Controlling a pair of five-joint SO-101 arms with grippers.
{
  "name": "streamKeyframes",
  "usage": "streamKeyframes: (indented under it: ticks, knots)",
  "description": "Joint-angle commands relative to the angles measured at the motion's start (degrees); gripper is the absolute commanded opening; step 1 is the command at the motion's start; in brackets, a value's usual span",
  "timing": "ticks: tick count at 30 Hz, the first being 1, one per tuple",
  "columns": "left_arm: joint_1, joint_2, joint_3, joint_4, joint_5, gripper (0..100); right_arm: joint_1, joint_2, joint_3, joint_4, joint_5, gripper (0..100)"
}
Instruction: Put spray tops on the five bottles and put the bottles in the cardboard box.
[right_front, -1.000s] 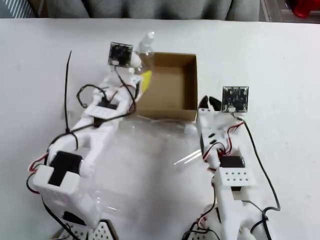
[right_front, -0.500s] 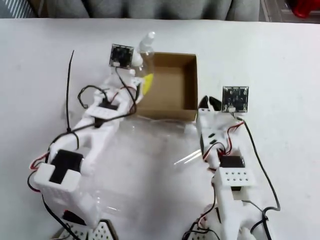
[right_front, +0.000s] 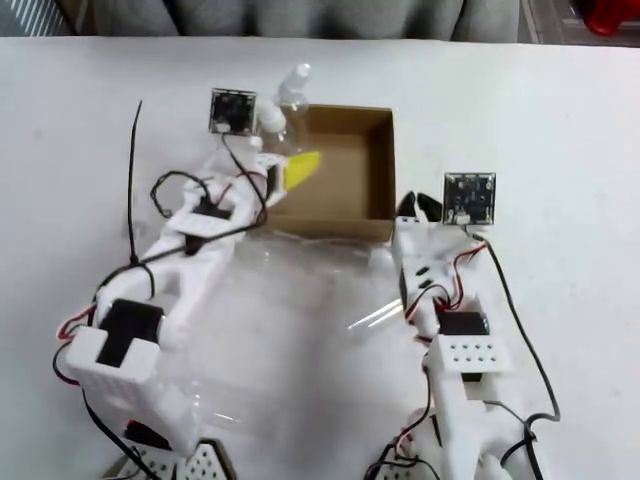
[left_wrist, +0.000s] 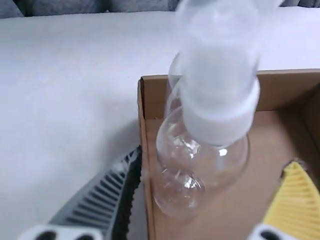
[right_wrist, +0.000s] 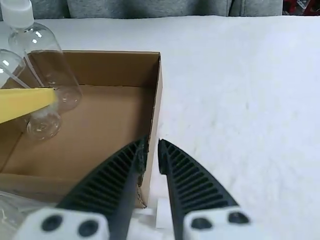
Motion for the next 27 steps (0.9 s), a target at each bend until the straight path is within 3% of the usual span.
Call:
streamKeyframes:
  ticks: [1, 7, 13, 19, 27]
  knots:
    - [-0.48, -3.3, 1.05, 0.53, 0.7, 40, -1.1, 0.4, -3.16, -0.84, -0.18, 1.5]
    - [-0.4, -13.49, 7.65, 1.67, 0.7, 40, -1.01, 0.4, -3.16, -0.75, -0.18, 1.5]
    - [-0.75, -22.46, 10.46, 13.71, 0.53, 40, -1.1, 0.4, -2.99, -0.75, -0.18, 1.5]
    - [-0.92, -33.54, 17.85, 18.73, 0.53, 40, -1.1, 0.4, -2.9, -0.66, -0.09, 1.5]
    - [-8.4, -53.49, 26.37, 29.27, 0.53, 40, -1.01, 0.4, -2.9, -0.66, -0.09, 1.5]
